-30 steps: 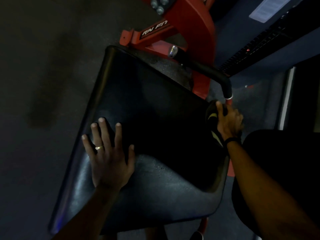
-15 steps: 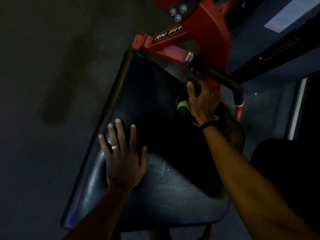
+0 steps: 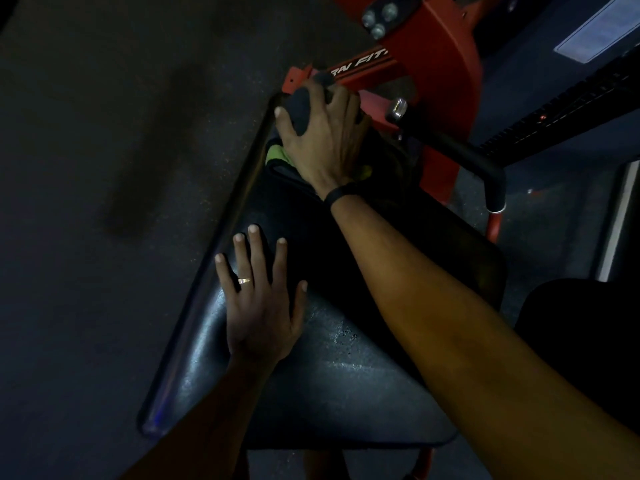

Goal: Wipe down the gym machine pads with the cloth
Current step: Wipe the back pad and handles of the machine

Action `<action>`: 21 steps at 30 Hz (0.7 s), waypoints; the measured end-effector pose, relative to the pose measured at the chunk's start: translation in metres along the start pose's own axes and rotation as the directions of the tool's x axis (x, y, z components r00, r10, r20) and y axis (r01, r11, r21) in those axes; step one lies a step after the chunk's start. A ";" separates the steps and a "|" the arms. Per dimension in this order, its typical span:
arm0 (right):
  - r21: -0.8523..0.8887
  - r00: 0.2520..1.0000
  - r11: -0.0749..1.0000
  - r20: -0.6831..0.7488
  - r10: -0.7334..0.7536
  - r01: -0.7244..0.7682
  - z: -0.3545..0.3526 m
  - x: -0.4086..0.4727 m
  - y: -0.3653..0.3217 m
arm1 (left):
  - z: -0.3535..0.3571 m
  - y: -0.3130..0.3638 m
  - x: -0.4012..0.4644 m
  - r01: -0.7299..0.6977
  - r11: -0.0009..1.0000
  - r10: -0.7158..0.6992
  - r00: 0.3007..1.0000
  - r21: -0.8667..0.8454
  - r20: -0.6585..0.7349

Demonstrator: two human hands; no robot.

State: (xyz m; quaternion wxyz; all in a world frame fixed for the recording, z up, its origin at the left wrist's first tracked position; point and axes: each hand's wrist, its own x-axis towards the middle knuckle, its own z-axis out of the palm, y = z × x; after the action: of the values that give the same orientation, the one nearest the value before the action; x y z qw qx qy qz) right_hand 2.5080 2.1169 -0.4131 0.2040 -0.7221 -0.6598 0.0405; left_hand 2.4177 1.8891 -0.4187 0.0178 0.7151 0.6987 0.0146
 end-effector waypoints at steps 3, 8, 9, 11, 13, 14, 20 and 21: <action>-0.001 0.999 1.000 -0.051 0.008 -0.008 -0.003 -0.012 0.006 | 0.000 0.000 0.000 0.004 1.000 -0.004 1.000 0.011 0.003; 0.028 1.000 1.000 -0.030 -0.005 0.006 -0.016 -0.040 0.021 | 0.000 0.000 0.000 0.018 1.000 -0.018 1.000 -0.025 -0.011; 0.020 1.000 1.000 -0.020 -0.010 0.010 -0.019 -0.047 0.027 | 0.000 0.000 0.000 0.019 0.999 -0.020 1.000 -0.030 -0.016; -0.020 1.000 1.000 -0.008 -0.023 0.023 -0.026 -0.057 0.039 | 0.000 0.000 -0.001 0.020 0.999 -0.021 1.000 -0.035 -0.022; -0.049 1.000 0.999 -0.021 -0.015 0.014 -0.038 -0.055 0.045 | 0.000 0.000 -0.001 0.018 0.999 -0.019 0.999 -0.029 -0.031; -0.050 0.999 0.999 -0.044 -0.005 0.003 -0.046 -0.052 0.046 | 0.001 0.000 -0.001 0.019 0.999 -0.020 0.999 -0.029 -0.035; -0.264 0.977 0.953 0.111 0.183 -0.149 -0.069 -0.054 0.072 | 0.004 0.000 -0.001 0.021 0.998 -0.025 0.998 -0.051 -0.060; -0.283 0.952 0.940 0.182 0.246 -0.189 -0.066 -0.060 0.080 | 0.004 0.000 -0.002 0.016 0.998 -0.019 0.998 -0.057 -0.061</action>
State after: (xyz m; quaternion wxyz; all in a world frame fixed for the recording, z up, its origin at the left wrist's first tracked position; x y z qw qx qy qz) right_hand 2.5972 2.0392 -0.3930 0.0285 -0.8029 -0.5931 0.0530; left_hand 2.4175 1.8871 -0.4223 0.0168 0.7074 0.7044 0.0561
